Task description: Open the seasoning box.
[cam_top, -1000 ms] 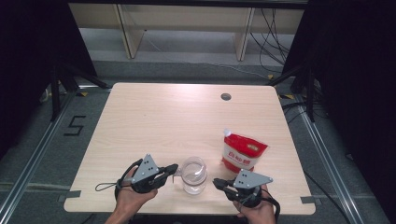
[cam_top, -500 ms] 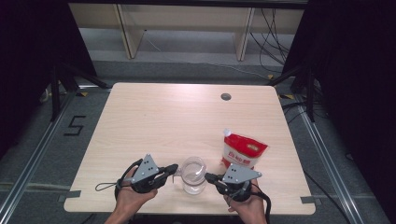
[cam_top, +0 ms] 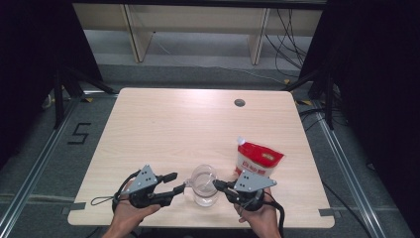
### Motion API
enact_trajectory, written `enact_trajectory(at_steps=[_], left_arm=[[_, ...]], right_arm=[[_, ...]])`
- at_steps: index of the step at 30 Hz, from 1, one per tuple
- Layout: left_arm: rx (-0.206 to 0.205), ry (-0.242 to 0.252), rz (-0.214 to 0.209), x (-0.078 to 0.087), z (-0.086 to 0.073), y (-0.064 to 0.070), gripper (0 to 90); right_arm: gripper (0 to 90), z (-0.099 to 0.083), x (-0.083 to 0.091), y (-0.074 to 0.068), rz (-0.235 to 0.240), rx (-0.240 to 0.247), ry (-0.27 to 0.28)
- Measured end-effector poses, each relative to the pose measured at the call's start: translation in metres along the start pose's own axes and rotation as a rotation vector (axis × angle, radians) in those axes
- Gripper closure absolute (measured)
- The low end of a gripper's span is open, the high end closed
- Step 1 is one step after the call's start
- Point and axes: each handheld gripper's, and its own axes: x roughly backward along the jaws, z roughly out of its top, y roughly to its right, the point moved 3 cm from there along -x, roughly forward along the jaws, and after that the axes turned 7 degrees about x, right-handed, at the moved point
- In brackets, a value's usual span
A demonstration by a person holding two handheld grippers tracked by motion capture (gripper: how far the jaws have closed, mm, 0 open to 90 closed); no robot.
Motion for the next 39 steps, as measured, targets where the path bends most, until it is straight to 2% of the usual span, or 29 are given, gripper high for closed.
enact_trajectory(at_steps=[3,4,7,8,10,11,16,18,19,21,22,23,24,27,35,38,39], left_arm=[[0.011,-0.022,0.007,0.001,-0.009,-0.002,38.5],[0.037,-0.04,0.017,0.001,-0.017,-0.004,36.3],[0.035,-0.057,0.033,0.001,-0.021,-0.008,32.6],[0.031,-0.066,0.038,0.001,-0.024,-0.009,32.1],[0.034,-0.069,0.048,0.001,-0.025,-0.009,31.7],[0.014,-0.069,0.04,0.001,-0.027,-0.01,29.5],[0.029,-0.076,0.048,0.003,-0.032,-0.01,22.2],[0.022,-0.084,0.059,0.006,-0.035,-0.011,22.0],[0.051,-0.083,0.061,0.007,-0.037,-0.01,21.6],[0.052,-0.076,0.049,0.006,-0.038,-0.01,20.9],[0.03,-0.083,0.056,0.009,-0.038,-0.011,20.5],[0.033,-0.084,0.064,0.01,-0.039,-0.011,20.5],[0.016,-0.08,0.061,0.01,-0.039,-0.012,20.4],[0.006,-0.093,0.056,0.011,-0.041,-0.014,20.4],[0.007,-0.089,0.052,0.01,-0.044,-0.014,20.1],[0.002,-0.113,0.069,0.01,-0.045,-0.014,20.1],[0.016,-0.092,0.068,0.009,-0.045,-0.013,20.1]], right_arm=[[90.0,0.003,-0.002,0.0,0.003,0.023,0.015],[90.0,0.006,-0.002,-0.001,-0.004,0.033,0.016],[90.0,0.009,-0.003,-0.003,-0.004,0.038,0.017],[90.0,0.011,-0.004,-0.003,-0.004,0.053,0.015],[90.0,0.012,-0.005,-0.004,-0.002,0.046,0.016],[90.0,0.013,-0.006,-0.004,-0.006,0.059,0.026],[89.3,0.016,-0.009,-0.005,0.0,0.053,0.027],[88.8,0.017,-0.01,-0.005,0.0,0.054,0.028],[88.8,0.017,-0.01,-0.005,-0.001,0.055,0.03],[88.8,0.018,-0.01,-0.006,0.002,0.052,0.026],[88.8,0.02,-0.01,-0.007,-0.003,0.044,0.028],[88.8,0.021,-0.011,-0.006,0.005,0.064,0.029],[88.8,0.023,-0.011,-0.006,0.002,0.067,0.028],[88.6,0.027,-0.012,-0.008,0.006,0.074,0.037],[88.3,0.033,-0.018,-0.013,0.031,0.091,0.036],[88.3,0.034,-0.019,-0.014,0.027,0.086,0.036],[88.1,0.035,-0.021,-0.016,0.036,0.094,0.036]])
